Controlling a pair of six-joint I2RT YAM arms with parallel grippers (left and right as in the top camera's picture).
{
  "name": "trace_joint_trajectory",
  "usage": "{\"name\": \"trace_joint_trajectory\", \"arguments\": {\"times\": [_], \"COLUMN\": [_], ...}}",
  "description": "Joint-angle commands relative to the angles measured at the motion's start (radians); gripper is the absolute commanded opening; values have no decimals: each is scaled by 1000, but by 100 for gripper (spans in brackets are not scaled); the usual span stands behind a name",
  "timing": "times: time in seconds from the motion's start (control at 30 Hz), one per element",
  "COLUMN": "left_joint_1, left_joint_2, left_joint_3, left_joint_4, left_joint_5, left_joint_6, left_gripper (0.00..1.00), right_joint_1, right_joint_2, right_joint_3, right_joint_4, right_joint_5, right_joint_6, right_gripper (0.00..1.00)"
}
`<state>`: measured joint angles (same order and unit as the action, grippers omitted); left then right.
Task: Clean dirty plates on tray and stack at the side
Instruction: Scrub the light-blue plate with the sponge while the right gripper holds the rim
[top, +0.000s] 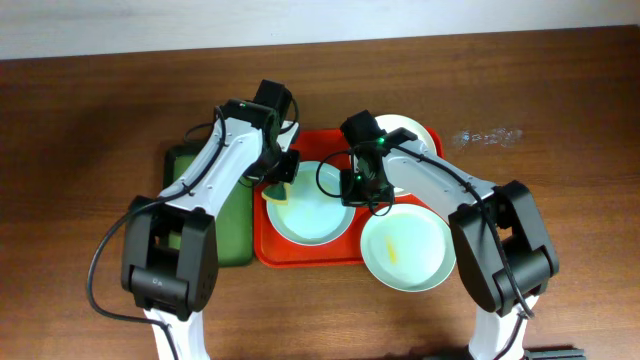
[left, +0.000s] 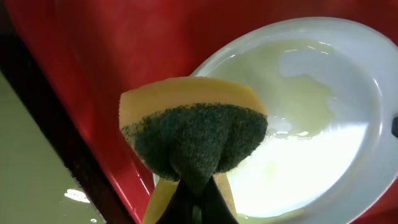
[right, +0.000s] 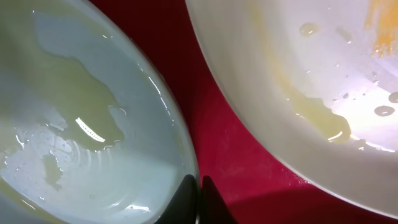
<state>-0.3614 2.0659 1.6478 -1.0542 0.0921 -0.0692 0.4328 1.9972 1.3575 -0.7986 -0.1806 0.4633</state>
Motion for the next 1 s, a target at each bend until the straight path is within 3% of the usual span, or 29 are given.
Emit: {"name": "trace_joint_trajectory", "arguments": {"times": [0.0, 0.17, 0.43, 0.6, 0.73, 0.97], "left_joint_1": [2, 2, -58, -92, -81, -81], "left_joint_2": [-23, -23, -19, -75, -229, -8], "left_joint_3": [15, -34, -335, -277, -220, -241], "left_joint_4": [2, 69, 386, 306, 289, 374], "left_joint_5": [-14, -14, 47, 115, -74, -110], "left_joint_6": [-10, -10, -28, -28, -28, -29], "left_gripper": [0, 0, 0, 0, 0, 0], "right_joint_1": [6, 6, 6, 6, 6, 6], "right_joint_2": [6, 5, 6, 6, 6, 6], "right_joint_3": [7, 7, 7, 7, 7, 7], "right_joint_4": [6, 6, 6, 6, 6, 6], "right_joint_5": [8, 8, 8, 8, 8, 8], "right_joint_6": [-3, -3, -2, -3, -3, -3], "right_gripper": [4, 4, 4, 4, 4, 4]}}
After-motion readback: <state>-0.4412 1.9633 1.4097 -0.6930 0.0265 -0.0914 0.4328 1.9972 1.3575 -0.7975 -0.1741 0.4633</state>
